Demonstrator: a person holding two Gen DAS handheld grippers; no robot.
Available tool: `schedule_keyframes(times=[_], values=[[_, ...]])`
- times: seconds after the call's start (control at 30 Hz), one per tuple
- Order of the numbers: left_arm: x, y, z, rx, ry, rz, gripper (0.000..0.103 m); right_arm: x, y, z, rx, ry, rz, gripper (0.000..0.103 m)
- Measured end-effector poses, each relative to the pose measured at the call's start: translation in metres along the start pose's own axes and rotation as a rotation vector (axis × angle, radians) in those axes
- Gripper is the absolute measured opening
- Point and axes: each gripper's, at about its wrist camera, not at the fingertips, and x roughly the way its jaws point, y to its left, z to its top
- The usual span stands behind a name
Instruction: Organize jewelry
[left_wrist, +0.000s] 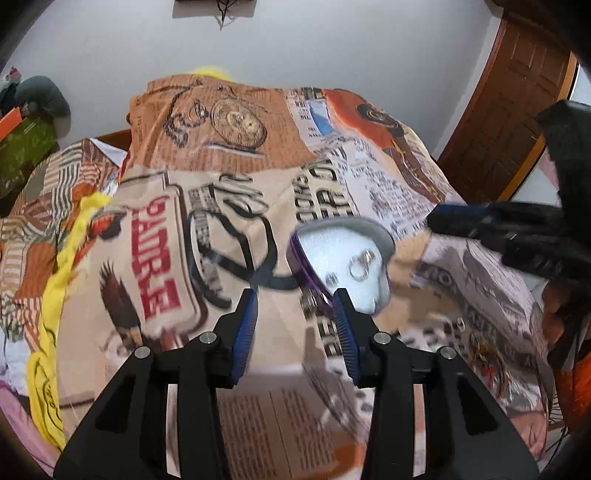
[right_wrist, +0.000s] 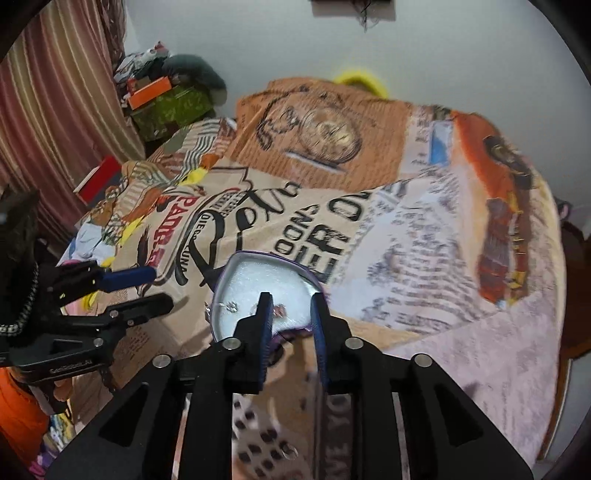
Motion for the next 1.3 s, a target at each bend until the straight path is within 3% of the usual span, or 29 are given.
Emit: schedule_keyframes(times=[0.27,0.47,0.77,1.07,1.3], values=[[-0.022,-0.037,-0.034,0.077,0.007,-0.02,0.041,-0.052,-0.004,-0.035,0.006,-0.073,-0.087,0.027],[-0.032,-0.07,-0.054,0.117,0.015,-0.072,0.041,-0.06,0.002,-0.072,-0.025,-0.039,-0.147,0.027],[-0.028,-0.108,-0.071,0.171,0.04,-0.1,0.041,-0.054,0.006,-0.119,-0.018,0.025,-0.13,0.027],[-0.013,-0.12,-0.081,0.225,0.065,-0.084,0.041,-0.04,0.01,-0.131,-0.051,0.038,-0.132,0.027],[-0.005,-0.122,-0.079,0.234,0.06,-0.085,0.041,-0.033,0.005,-0.128,-0.044,0.035,-0.11,0.012]])
